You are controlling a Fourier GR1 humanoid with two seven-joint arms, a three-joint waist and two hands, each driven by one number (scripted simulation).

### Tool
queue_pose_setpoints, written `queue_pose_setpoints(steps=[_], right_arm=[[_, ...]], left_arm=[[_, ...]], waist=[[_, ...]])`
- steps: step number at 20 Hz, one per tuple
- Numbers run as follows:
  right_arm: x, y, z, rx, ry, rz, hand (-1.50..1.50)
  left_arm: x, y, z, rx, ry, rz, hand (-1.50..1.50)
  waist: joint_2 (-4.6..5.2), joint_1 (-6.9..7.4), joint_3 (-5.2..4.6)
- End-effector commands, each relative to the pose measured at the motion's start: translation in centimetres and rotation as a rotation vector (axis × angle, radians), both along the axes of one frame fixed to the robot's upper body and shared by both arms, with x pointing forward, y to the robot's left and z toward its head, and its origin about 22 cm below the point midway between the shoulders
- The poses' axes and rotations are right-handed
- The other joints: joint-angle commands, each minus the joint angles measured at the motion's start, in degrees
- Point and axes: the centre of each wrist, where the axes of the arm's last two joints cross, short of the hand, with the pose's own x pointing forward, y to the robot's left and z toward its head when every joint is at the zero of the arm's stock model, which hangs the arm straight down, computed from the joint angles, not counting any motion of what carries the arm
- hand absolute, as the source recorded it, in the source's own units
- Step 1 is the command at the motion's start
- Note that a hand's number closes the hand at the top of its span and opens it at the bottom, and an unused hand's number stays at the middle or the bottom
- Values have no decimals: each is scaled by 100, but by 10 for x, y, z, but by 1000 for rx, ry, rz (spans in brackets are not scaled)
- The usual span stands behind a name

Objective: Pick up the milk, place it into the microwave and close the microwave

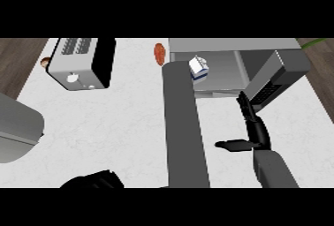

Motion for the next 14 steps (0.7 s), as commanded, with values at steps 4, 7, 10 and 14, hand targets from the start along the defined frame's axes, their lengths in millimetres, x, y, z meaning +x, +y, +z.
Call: queue_pose_setpoints(steps=[4,7,10,14], right_arm=[[-54,-33,10,8,-22,-12,-150],[-86,-48,20,-6,-39,-58,-150],[-114,-77,34,-38,-25,-82,-150],[-119,-82,49,-53,-55,-123,-150]], left_arm=[[36,-31,-18,79,32,-74,150],[50,-29,-22,156,13,-80,150],[70,-58,-12,214,16,-135,150],[90,-78,-35,344,82,-330,150]], waist=[[23,-21,-5],[32,-1,-4],[46,-40,0],[75,-28,0]])
